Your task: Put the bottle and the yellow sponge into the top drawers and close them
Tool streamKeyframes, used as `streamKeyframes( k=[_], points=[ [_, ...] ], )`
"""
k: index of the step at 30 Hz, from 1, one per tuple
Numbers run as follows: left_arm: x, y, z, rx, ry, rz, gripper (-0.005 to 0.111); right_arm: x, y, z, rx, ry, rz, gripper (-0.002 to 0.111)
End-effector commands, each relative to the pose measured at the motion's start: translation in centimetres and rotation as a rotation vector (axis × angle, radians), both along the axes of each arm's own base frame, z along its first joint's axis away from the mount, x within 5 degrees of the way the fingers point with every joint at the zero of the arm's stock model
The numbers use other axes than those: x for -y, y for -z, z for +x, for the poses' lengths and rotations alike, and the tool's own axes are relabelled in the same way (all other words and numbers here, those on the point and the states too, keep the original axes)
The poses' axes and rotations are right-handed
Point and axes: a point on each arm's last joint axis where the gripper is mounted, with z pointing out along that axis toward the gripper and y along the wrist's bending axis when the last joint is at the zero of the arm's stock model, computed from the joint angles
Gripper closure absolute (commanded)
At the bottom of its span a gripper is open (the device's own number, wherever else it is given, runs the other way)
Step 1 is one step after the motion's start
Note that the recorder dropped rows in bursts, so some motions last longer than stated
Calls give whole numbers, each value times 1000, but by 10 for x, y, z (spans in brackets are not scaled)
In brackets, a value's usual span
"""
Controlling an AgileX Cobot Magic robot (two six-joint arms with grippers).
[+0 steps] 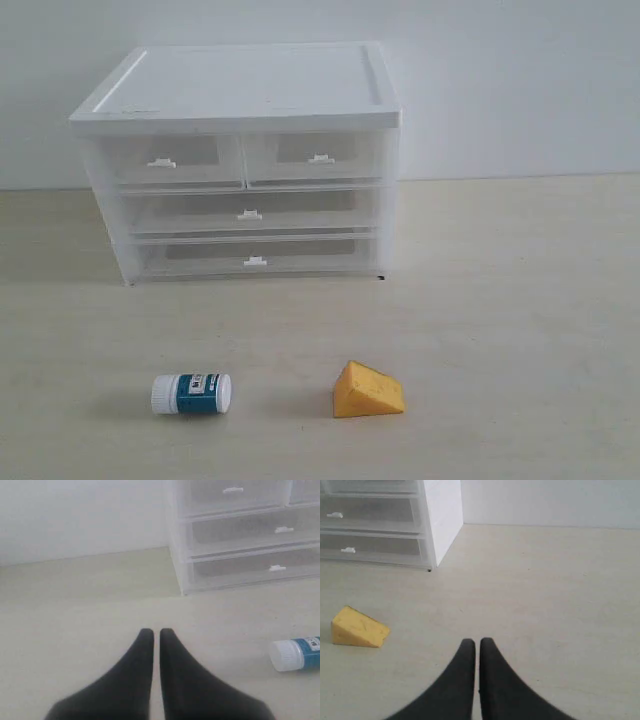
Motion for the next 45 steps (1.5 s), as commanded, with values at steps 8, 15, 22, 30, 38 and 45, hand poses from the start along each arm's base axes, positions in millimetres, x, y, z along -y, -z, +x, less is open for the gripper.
streamKeyframes(
  k=[8, 15, 22, 30, 38, 45],
  points=[
    [10, -2, 0, -16, -19, -615, 103, 0, -2, 0, 18, 2, 0, 108],
    [17, -7, -1, -39, 5, -968, 103, 0, -2, 0, 18, 2, 0, 108],
    [18, -9, -1, -37, 8, -1025, 103, 0, -2, 0, 18, 2, 0, 108],
    [29, -26, -5, 52, 216, -871, 103, 0, -2, 0, 18, 2, 0, 108],
    [38, -105, 25, 40, 330, -731, 103, 0, -2, 0, 18, 2, 0, 108],
    [50, -113, 158, -334, 339, -671, 103, 0, -2, 0, 18, 2, 0, 108]
  ],
)
